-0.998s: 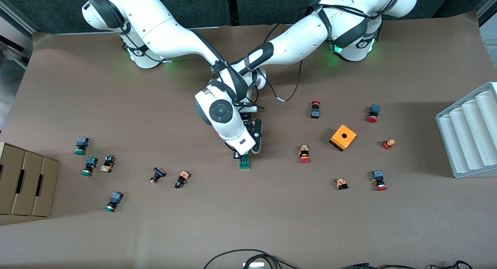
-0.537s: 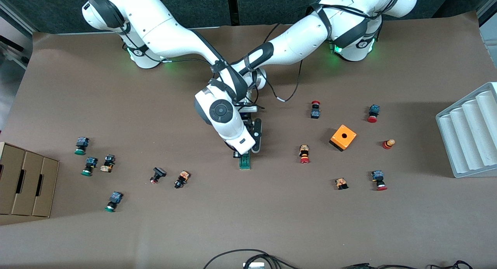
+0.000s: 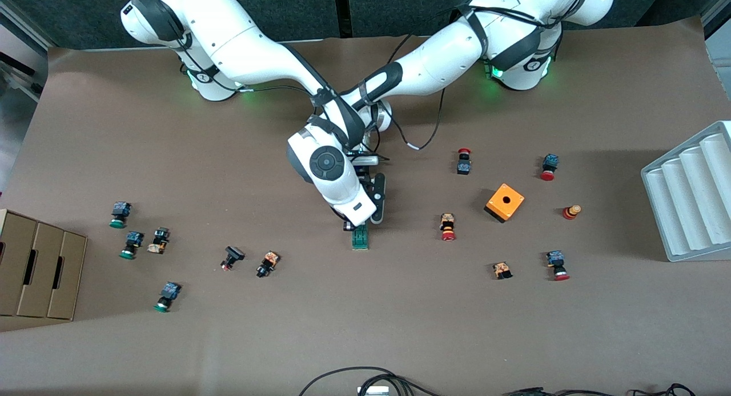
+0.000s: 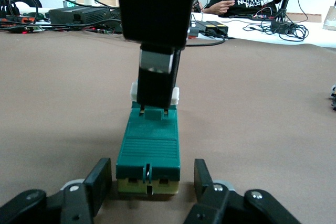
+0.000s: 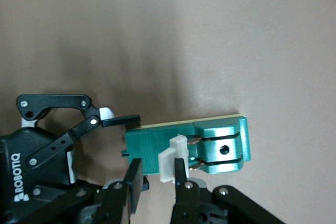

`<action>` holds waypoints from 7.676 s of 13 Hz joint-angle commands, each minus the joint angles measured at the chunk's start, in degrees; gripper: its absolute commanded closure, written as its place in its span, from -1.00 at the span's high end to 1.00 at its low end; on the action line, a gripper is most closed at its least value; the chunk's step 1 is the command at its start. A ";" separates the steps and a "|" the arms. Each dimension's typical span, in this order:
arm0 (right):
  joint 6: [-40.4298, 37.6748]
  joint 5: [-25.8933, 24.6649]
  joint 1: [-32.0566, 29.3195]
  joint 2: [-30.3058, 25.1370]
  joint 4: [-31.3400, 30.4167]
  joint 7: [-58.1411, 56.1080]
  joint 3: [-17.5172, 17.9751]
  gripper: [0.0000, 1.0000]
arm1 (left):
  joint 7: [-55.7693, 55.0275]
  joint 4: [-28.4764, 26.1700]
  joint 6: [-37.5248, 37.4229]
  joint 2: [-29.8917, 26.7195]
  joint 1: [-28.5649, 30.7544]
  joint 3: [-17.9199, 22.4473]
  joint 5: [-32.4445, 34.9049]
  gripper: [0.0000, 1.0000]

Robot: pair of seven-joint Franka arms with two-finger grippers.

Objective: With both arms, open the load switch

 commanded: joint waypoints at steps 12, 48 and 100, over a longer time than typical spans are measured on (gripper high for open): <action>1.22 0.62 1.03 0.64 -1.27 0.84 -0.37 -0.38 | 0.25 1.06 -0.86 0.67 -1.02 0.54 0.60 0.42; -8.71 1.68 -0.37 -15.96 2.78 25.43 -0.63 1.00 | 0.52 1.06 -0.86 0.59 -1.02 0.54 0.60 0.44; -35.61 -6.59 -42.83 -33.99 -1.00 46.28 -1.51 1.00 | 111.77 8.26 9.95 -30.17 18.75 -3.06 -79.72 1.00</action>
